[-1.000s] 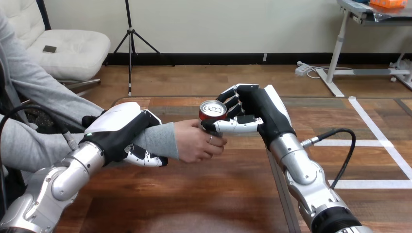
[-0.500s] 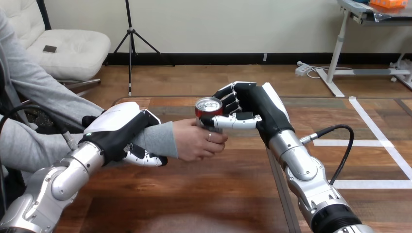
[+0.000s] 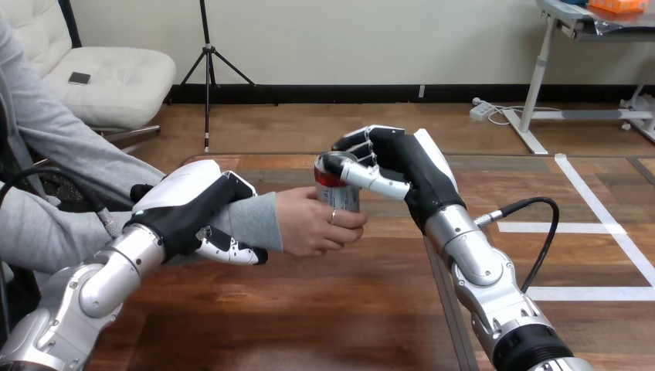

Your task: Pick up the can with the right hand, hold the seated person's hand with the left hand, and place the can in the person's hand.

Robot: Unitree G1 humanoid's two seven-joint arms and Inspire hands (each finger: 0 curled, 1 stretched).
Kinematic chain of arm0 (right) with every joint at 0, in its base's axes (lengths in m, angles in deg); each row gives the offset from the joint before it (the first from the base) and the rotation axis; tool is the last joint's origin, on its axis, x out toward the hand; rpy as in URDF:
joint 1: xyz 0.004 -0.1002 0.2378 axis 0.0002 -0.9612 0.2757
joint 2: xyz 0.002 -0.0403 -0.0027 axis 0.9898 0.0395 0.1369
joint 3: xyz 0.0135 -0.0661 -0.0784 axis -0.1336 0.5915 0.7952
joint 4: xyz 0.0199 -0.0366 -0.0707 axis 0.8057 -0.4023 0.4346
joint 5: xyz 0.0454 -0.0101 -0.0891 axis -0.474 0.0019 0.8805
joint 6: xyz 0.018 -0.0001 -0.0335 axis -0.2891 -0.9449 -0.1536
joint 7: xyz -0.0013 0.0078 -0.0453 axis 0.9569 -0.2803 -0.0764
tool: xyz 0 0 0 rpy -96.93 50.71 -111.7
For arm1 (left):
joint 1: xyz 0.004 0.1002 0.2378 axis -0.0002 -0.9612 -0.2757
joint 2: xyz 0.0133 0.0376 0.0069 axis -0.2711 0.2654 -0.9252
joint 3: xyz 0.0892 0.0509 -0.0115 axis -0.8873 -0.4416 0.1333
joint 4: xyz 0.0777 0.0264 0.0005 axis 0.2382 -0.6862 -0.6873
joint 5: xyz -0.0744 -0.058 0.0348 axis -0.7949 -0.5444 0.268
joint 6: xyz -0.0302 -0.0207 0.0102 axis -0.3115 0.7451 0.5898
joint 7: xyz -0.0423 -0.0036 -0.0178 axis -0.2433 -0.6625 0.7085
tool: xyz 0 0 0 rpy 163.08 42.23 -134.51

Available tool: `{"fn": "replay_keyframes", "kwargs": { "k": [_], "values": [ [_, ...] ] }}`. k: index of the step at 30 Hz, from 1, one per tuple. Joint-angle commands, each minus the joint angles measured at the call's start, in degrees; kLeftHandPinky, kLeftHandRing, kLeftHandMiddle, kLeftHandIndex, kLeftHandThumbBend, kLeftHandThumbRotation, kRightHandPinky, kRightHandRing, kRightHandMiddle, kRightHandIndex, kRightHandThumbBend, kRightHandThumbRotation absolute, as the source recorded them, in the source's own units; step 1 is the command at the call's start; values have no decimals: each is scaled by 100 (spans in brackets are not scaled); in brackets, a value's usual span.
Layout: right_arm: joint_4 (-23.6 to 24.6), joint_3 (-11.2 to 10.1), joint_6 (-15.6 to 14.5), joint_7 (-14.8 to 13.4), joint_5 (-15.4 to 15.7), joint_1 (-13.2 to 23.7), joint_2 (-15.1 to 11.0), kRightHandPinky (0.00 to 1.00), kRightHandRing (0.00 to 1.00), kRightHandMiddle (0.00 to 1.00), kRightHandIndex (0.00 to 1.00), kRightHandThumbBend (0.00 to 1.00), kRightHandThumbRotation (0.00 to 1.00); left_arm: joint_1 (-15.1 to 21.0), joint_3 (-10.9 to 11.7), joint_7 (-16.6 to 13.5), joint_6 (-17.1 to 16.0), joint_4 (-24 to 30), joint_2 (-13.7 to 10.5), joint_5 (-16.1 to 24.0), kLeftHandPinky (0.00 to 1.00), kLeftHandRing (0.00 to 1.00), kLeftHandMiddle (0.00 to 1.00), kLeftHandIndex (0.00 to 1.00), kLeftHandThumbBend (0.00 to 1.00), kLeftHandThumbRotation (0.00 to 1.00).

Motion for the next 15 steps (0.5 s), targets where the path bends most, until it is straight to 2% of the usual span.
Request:
{"fn": "replay_keyframes", "kwargs": {
  "k": [1, 4, 7, 10, 12, 15],
  "values": [
    [285, -81, 200, 22, -107, 410, -69, 57, 61, 62, 64, 98, 71, 443, 198, -26, -206, 386, -23, -238, 25, 30, 37, 38, 65, 0],
    [276, -82, 226, 37, -111, 384, -83, 60, 65, 66, 68, 99, 76, 442, 189, -50, -326, 340, -64, -217, 29, 35, 41, 41, 67, 0],
    [253, -85, 256, 71, -118, 362, -98, 63, 68, 68, 70, 100, 79, 440, 159, -98, -420, 316, -130, -128, 34, 40, 45, 45, 69, 4],
    [232, -92, 271, 127, -138, 344, -112, 65, 72, 72, 73, 100, 82, 422, 117, -181, -440, 353, -215, 54, 39, 46, 50, 50, 72, 17],
    [226, -100, 270, 159, -154, 334, -115, 67, 74, 75, 76, 100, 85, 411, 104, -244, -443, 371, -249, 160, 44, 51, 55, 56, 78, 31],
    [211, -129, 294, 226, -207, 312, -113, 68, 76, 77, 78, 100, 87, 372, 112, -290, -433, 415, -285, 262, 48, 56, 59, 60, 83, 41]
  ]
}}
